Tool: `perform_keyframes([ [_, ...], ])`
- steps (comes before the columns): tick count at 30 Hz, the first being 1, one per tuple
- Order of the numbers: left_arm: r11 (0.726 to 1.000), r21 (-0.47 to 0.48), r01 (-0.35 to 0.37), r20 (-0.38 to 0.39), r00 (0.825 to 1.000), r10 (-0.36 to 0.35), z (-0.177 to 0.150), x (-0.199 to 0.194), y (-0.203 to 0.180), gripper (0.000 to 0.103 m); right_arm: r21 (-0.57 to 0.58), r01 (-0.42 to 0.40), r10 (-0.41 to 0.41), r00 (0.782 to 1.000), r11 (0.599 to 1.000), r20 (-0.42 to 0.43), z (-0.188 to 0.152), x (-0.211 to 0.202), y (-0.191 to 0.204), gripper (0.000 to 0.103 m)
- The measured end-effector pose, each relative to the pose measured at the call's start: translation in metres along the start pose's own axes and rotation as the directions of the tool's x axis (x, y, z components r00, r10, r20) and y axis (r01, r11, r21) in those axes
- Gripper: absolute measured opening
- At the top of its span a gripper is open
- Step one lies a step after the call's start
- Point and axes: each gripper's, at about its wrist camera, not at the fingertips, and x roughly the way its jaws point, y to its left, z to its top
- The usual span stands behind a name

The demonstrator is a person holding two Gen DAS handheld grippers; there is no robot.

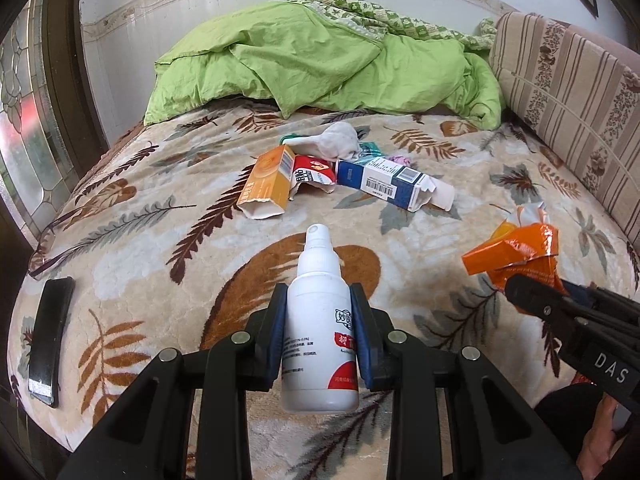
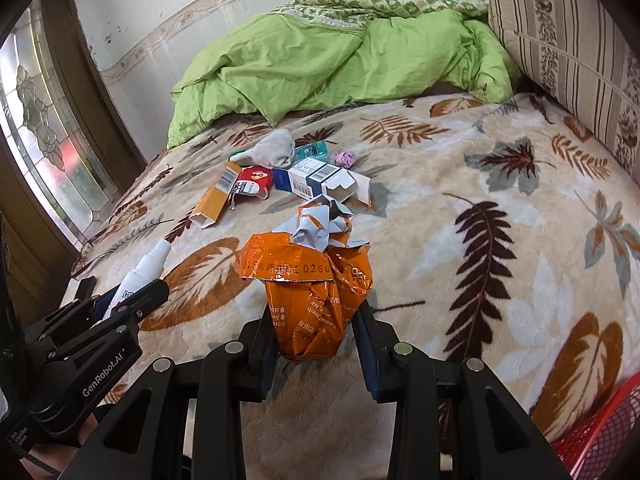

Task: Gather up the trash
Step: 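Lift the white spray bottle and orange wrapper above the bed with both tools, then carry both items to the red wastebasket and open both tools over it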

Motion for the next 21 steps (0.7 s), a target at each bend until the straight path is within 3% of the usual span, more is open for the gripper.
perform_keyframes([
  [7,1.0,0.005,0.022,0.003,1.0,-0.022,0.001,-0.008,-0.006,0.029,0.044,-0.032,0.033,0.999,0.999,-0.024,-0.006,-0.011,-0.007,0.037],
  [21,0.993,0.052,0.104,0.023,0.994,-0.105,0.008,-0.029,-0.036,0.029,0.107,-0.028,0.026,1.0,0.994,0.016,-0.012,-0.066,-0.038,0.037],
])
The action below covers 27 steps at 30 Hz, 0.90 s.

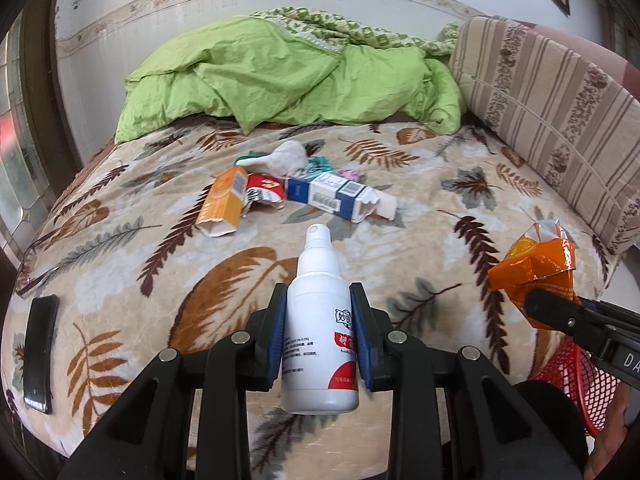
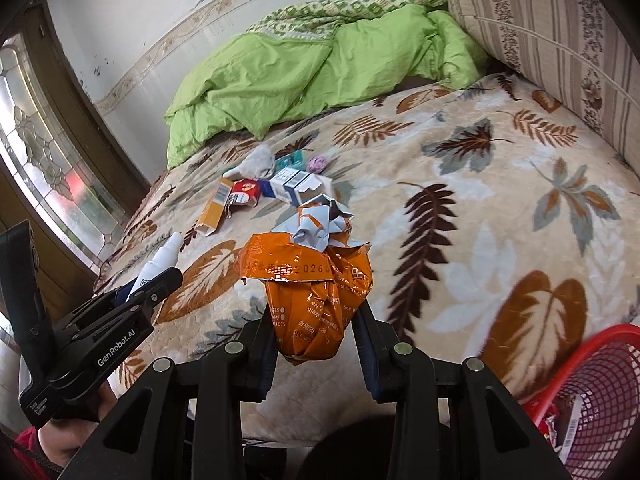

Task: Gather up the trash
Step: 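Carry both items to the red wastebasket and open both tools over it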

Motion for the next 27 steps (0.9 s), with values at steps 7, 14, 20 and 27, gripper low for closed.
perform_keyframes([
  [7,0.998,0.033,0.062,-0.007,0.998,-0.062,0.002,-0.007,-0.024,0.029,0.023,0.023,-0.023,0.999,0.999,0.028,-0.002,-0.025,-0.014,0.037],
  [14,0.97,0.121,0.209,-0.034,0.978,-0.206,0.002,-0.017,-0.073,0.029,0.12,0.096,-0.103,0.993,0.988,0.055,-0.013,-0.068,-0.058,0.037],
  [20,0.904,0.228,0.363,-0.088,0.932,-0.352,0.007,-0.026,-0.136,0.029,0.253,0.193,-0.22,0.972,0.948,0.083,-0.03,-0.116,-0.111,0.037],
  [27,0.774,0.287,0.564,-0.198,0.826,-0.528,0.009,-0.04,-0.207,0.029,0.358,0.275,-0.323,0.943,0.892,0.082,-0.049,-0.163,-0.159,0.037],
])
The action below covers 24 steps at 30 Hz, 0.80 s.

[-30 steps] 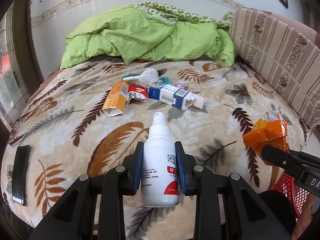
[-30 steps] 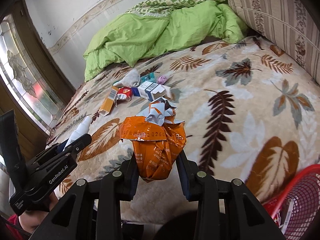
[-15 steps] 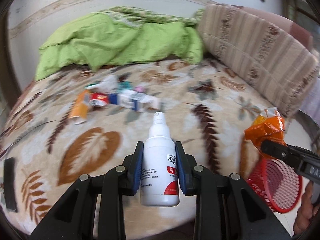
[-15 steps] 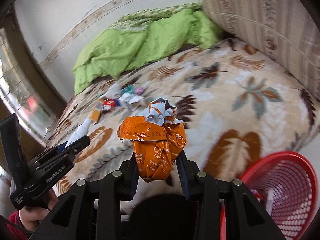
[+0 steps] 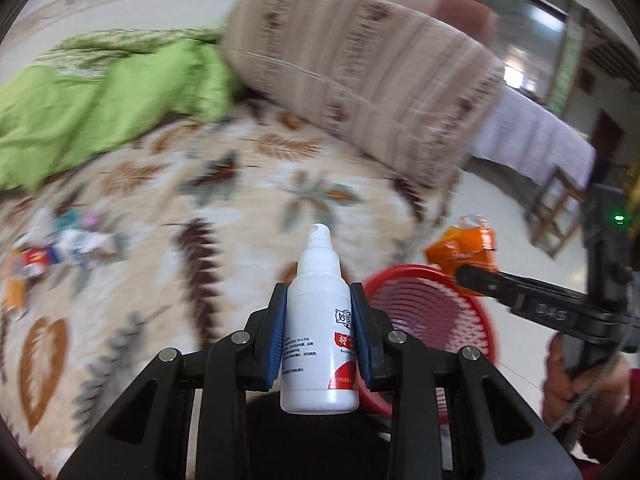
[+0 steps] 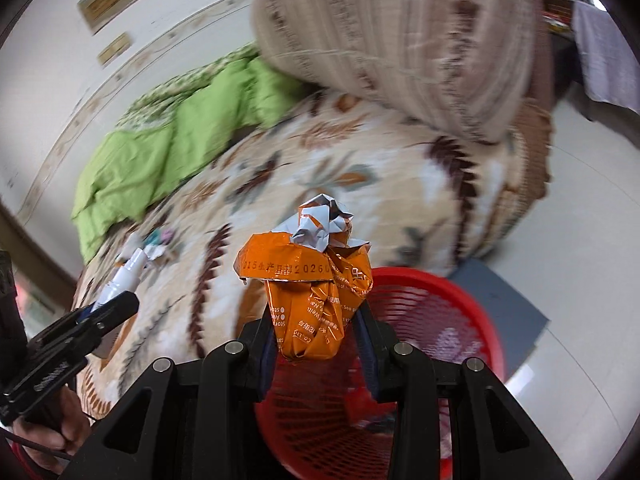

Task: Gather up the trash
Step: 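Carry both items to the red wastebasket and open both tools over it, then return both tools to the remaining trash on the bed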

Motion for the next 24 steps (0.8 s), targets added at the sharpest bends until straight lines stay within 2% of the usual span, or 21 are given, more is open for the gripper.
perform_keyframes([
  [3,0.995,0.019,0.099,-0.067,0.993,-0.098,0.004,0.019,-0.022,0.029,0.033,0.032,-0.032,0.999,0.999,0.004,-0.001,-0.009,-0.021,0.037],
  [7,0.985,0.016,0.174,-0.136,0.976,-0.171,0.003,0.043,-0.041,0.029,0.063,0.056,-0.056,0.998,0.996,-0.01,-0.008,-0.012,-0.039,0.038],
  [8,0.983,0.015,0.181,-0.148,0.973,-0.177,0.002,0.047,-0.044,0.033,0.071,0.06,-0.058,0.998,0.996,-0.02,-0.01,-0.01,-0.043,0.039],
  [9,0.983,0.011,0.182,-0.16,0.971,-0.178,0.001,0.051,-0.047,0.039,0.077,0.067,-0.065,0.998,0.995,-0.026,-0.011,-0.008,-0.045,0.039],
  [10,0.983,0.003,0.181,-0.163,0.97,-0.178,0.0,0.052,-0.047,0.052,0.081,0.074,-0.072,0.997,0.994,-0.031,-0.012,-0.007,-0.047,0.043],
  [11,0.983,-0.005,0.185,-0.155,0.971,-0.183,0.0,0.051,-0.047,0.059,0.089,0.079,-0.076,0.996,0.993,-0.038,-0.013,-0.006,-0.05,0.045],
  [12,0.983,-0.009,0.185,-0.145,0.972,-0.185,0.0,0.048,-0.046,0.059,0.095,0.084,-0.081,0.996,0.992,-0.039,-0.015,-0.007,-0.053,0.048],
  [17,0.988,-0.035,0.152,-0.116,0.981,-0.155,0.001,0.036,-0.029,0.059,0.086,0.086,-0.084,0.996,0.993,-0.023,-0.011,-0.009,-0.051,0.049],
  [24,0.996,-0.085,0.033,-0.081,0.996,-0.04,-0.007,0.017,0.009,0.059,0.026,0.007,-0.006,1.0,1.0,-0.024,-0.004,0.004,-0.015,0.049],
])
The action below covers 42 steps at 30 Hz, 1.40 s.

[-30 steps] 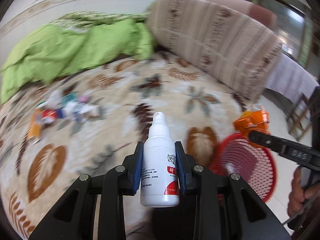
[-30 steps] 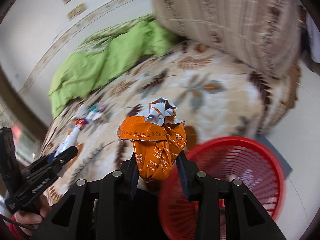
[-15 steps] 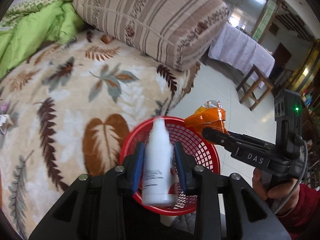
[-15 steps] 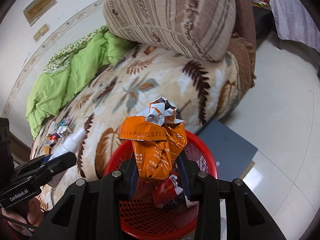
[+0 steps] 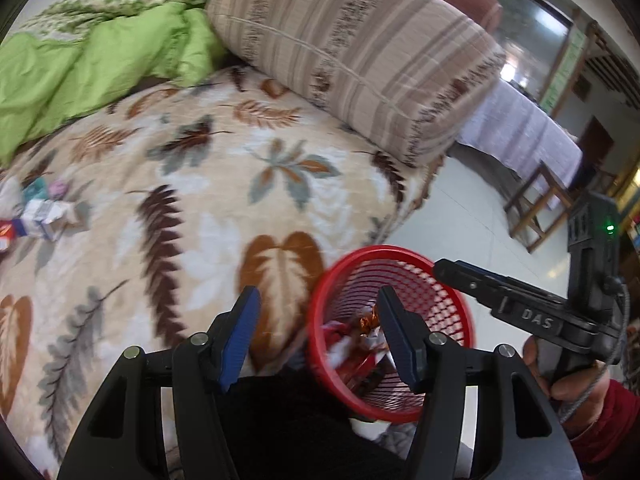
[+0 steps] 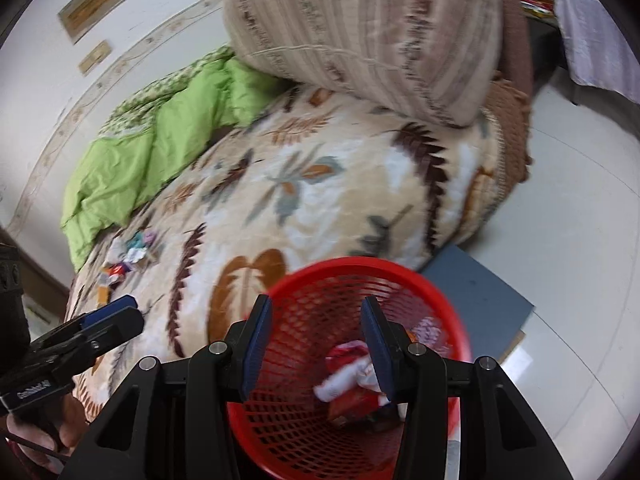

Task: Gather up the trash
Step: 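Return both tools to the remaining trash on the bed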

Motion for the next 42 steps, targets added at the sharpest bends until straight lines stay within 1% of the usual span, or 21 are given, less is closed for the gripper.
perform_keyframes([
  [5,0.996,-0.062,-0.064,0.009,0.998,0.064,-0.01,-0.013,0.034,0.06,-0.08,-0.072,0.069,0.997,0.994,-0.041,-0.002,0.02,0.043,0.049],
  [8,0.989,-0.111,-0.094,0.018,0.995,0.096,-0.016,-0.023,0.057,0.06,-0.122,-0.097,0.09,0.994,0.988,-0.066,-0.003,0.033,0.065,0.049],
  [11,0.979,-0.161,-0.127,0.027,0.991,0.133,-0.023,-0.033,0.08,0.06,-0.16,-0.121,0.108,0.99,0.98,-0.089,-0.001,0.046,0.084,0.049],
  [17,0.944,-0.264,-0.2,0.037,0.975,0.217,-0.039,-0.057,0.13,0.06,-0.256,-0.166,0.135,0.982,0.952,-0.135,0.0,0.071,0.128,0.049],
  [24,0.876,-0.4,-0.269,0.024,0.953,0.303,-0.06,-0.08,0.191,0.06,-0.365,-0.231,0.169,0.966,0.902,-0.193,-0.004,0.096,0.186,0.051],
  [28,0.827,-0.473,-0.305,0.022,0.934,0.357,-0.068,-0.096,0.225,0.06,-0.408,-0.27,0.187,0.955,0.872,-0.232,-0.006,0.112,0.214,0.053],
  [30,0.8,-0.497,-0.336,0.014,0.919,0.395,-0.069,-0.102,0.241,0.06,-0.438,-0.28,0.188,0.952,0.854,-0.241,-0.006,0.122,0.229,0.054],
  [33,0.767,-0.529,-0.362,0.004,0.903,0.429,-0.071,-0.112,0.265,0.068,-0.46,-0.314,0.205,0.941,0.831,-0.271,-0.003,0.139,0.252,0.059],
  [34,0.754,-0.542,-0.37,-0.004,0.899,0.438,-0.073,-0.115,0.275,0.069,-0.467,-0.319,0.209,0.939,0.825,-0.273,0.0,0.144,0.259,0.061],
  [35,0.745,-0.553,-0.373,-0.007,0.896,0.444,-0.074,-0.117,0.283,0.069,-0.485,-0.321,0.206,0.939,0.814,-0.276,0.003,0.151,0.269,0.064],
  [36,0.736,-0.562,-0.376,-0.009,0.893,0.449,-0.075,-0.119,0.29,0.069,-0.507,-0.325,0.201,0.938,0.799,-0.284,0.005,0.158,0.277,0.07],
  [39,0.707,-0.591,-0.389,-0.028,0.885,0.465,-0.079,-0.122,0.313,0.069,-0.57,-0.318,0.184,0.942,0.758,-0.282,0.013,0.18,0.301,0.07],
  [42,0.692,-0.605,-0.393,-0.039,0.883,0.467,-0.082,-0.123,0.33,0.069,-0.608,-0.32,0.178,0.942,0.726,-0.284,0.025,0.206,0.325,0.07],
])
